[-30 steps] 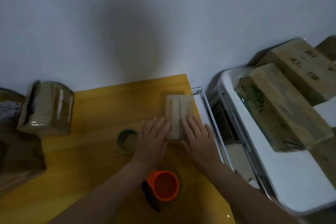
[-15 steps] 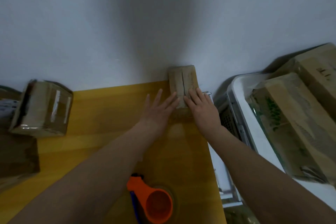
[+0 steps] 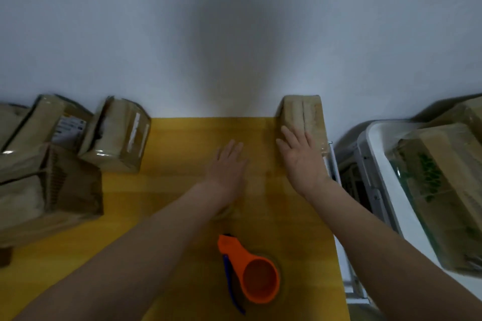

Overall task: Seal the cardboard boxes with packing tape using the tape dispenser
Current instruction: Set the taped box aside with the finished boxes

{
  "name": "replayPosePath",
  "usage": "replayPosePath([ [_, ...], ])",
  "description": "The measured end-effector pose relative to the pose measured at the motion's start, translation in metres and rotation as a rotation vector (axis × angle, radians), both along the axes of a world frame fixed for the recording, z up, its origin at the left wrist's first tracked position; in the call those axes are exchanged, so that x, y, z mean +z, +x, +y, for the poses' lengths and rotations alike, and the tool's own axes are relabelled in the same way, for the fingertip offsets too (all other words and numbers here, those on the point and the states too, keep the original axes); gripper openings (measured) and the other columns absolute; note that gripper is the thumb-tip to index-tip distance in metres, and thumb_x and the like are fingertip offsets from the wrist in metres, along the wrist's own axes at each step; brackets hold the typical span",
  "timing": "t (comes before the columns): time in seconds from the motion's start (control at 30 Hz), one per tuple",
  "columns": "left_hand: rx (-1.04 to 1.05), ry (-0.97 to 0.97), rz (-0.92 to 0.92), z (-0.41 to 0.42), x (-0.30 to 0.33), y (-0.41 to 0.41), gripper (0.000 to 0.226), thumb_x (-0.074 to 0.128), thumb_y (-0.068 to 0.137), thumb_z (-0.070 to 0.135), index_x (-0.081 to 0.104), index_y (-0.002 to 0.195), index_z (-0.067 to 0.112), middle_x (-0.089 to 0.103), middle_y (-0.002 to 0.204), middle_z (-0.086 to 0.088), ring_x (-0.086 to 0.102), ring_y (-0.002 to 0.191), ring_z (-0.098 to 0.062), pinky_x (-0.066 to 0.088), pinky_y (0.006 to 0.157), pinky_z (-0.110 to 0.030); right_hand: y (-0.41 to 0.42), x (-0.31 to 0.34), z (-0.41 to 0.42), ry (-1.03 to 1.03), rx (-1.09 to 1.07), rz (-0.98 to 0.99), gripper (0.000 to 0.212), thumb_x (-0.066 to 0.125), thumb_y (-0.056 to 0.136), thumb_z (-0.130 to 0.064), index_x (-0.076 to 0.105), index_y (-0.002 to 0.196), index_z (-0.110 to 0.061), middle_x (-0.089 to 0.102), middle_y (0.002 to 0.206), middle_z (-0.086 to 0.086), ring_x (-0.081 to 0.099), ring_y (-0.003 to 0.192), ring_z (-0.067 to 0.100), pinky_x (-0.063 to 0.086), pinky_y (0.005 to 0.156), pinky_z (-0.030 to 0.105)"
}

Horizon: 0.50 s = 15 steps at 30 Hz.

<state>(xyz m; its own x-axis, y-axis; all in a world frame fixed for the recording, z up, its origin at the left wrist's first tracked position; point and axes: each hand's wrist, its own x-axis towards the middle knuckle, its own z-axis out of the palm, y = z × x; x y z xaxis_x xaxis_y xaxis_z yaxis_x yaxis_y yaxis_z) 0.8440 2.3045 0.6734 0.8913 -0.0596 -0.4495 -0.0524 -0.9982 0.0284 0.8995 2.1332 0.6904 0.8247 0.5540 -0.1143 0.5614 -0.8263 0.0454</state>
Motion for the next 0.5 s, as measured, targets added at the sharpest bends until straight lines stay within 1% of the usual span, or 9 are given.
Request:
replayPosePath([
  [0.1,0.072,-0.023,0.013,0.047,0.012,-0.050,0.051,0.042,0.101,0.031,0.029,0.149,0.019,0.001,0.163,-0.007,-0.005,0.149,-0.026,0.006,0.121,-0.042,-0.034,0.004,0.048,-0.017,0.063,0.045,0.054,0.045,0.096,-0.012,0.030,0.148,-0.016,0.002,0.161,0.010,0.001,0.148,0.030,0.005,0.120,0.045],
  [0.2,0.137,-0.057,0.017,0.094,0.026,-0.099,0.050,0.041,0.103,0.031,0.029,0.149,0.018,0.000,0.163,-0.006,-0.007,0.149,-0.023,0.006,0.120,-0.037,-0.073,0.006,0.104,0.000,0.109,0.117,0.048,0.047,0.097,-0.017,0.037,0.143,-0.017,0.001,0.161,0.009,0.001,0.148,0.029,0.009,0.120,0.044],
  [0.3,0.204,-0.058,-0.036,0.146,0.037,-0.150,0.050,0.042,0.103,0.030,0.028,0.150,0.020,0.000,0.163,-0.004,-0.007,0.149,-0.021,0.005,0.119,-0.036,-0.117,0.007,0.163,0.001,0.155,0.227,0.053,0.046,0.097,-0.018,0.029,0.147,-0.016,0.000,0.161,0.008,0.001,0.148,0.026,0.011,0.118,0.040],
  [0.4,0.241,-0.057,-0.103,0.194,0.048,-0.200,0.053,0.042,0.102,0.030,0.024,0.152,0.021,0.003,0.163,-0.003,-0.005,0.149,-0.018,0.002,0.119,-0.031,-0.163,0.011,0.218,0.028,0.199,0.283,0.060,0.049,0.098,-0.021,0.021,0.150,-0.015,0.002,0.161,0.007,0.002,0.148,0.025,0.013,0.118,0.038],
  [0.5,0.310,-0.112,-0.225,0.242,0.050,-0.241,0.054,0.042,0.102,0.027,0.023,0.152,0.022,0.005,0.162,0.000,-0.005,0.149,-0.016,0.005,0.119,-0.029,-0.198,0.013,0.272,0.072,0.209,0.311,0.067,0.054,0.096,-0.026,0.018,0.151,-0.015,0.004,0.161,0.005,0.004,0.148,0.023,0.014,0.118,0.036],
])
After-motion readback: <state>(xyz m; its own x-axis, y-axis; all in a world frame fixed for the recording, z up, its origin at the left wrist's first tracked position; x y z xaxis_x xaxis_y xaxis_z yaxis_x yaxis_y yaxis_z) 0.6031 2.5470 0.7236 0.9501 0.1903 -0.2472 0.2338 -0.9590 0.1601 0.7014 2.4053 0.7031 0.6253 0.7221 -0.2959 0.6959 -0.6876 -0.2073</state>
